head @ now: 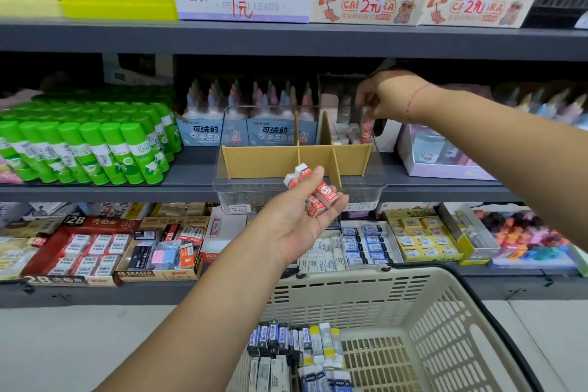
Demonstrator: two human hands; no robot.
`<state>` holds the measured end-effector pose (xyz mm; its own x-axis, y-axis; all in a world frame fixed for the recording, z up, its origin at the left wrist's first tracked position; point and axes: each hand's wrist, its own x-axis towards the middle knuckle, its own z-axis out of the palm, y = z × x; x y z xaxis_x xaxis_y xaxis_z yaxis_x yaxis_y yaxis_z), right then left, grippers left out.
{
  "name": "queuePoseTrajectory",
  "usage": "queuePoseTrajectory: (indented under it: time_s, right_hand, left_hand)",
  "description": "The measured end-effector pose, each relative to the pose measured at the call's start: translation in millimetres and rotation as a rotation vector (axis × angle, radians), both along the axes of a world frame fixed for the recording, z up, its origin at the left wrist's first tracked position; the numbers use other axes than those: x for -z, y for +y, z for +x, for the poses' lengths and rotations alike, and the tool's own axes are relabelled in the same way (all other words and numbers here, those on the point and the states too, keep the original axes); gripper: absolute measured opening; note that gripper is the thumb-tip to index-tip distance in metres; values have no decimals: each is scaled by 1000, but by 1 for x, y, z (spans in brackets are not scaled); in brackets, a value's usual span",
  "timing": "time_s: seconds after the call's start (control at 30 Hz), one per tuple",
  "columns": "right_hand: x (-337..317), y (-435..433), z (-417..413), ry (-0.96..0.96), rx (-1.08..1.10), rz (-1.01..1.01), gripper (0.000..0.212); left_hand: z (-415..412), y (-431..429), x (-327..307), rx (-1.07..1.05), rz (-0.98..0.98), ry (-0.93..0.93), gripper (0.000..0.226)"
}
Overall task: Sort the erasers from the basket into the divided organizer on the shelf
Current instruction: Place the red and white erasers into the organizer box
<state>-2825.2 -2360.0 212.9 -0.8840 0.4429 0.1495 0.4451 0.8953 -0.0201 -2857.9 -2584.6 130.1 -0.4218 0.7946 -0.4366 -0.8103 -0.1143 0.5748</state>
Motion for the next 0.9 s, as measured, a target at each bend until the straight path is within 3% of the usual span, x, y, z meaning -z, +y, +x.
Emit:
queuePoseTrajectory:
  time_s: [0.33,0.9]
  right_hand:
    - [0,1,4,65,2,-127,21]
    - [-5,-8,-8,-92,-64,60,17]
  left_hand:
    - [-1,-2,1,-24,-61,28,24]
    - [-1,1,3,-25,-31,16,18]
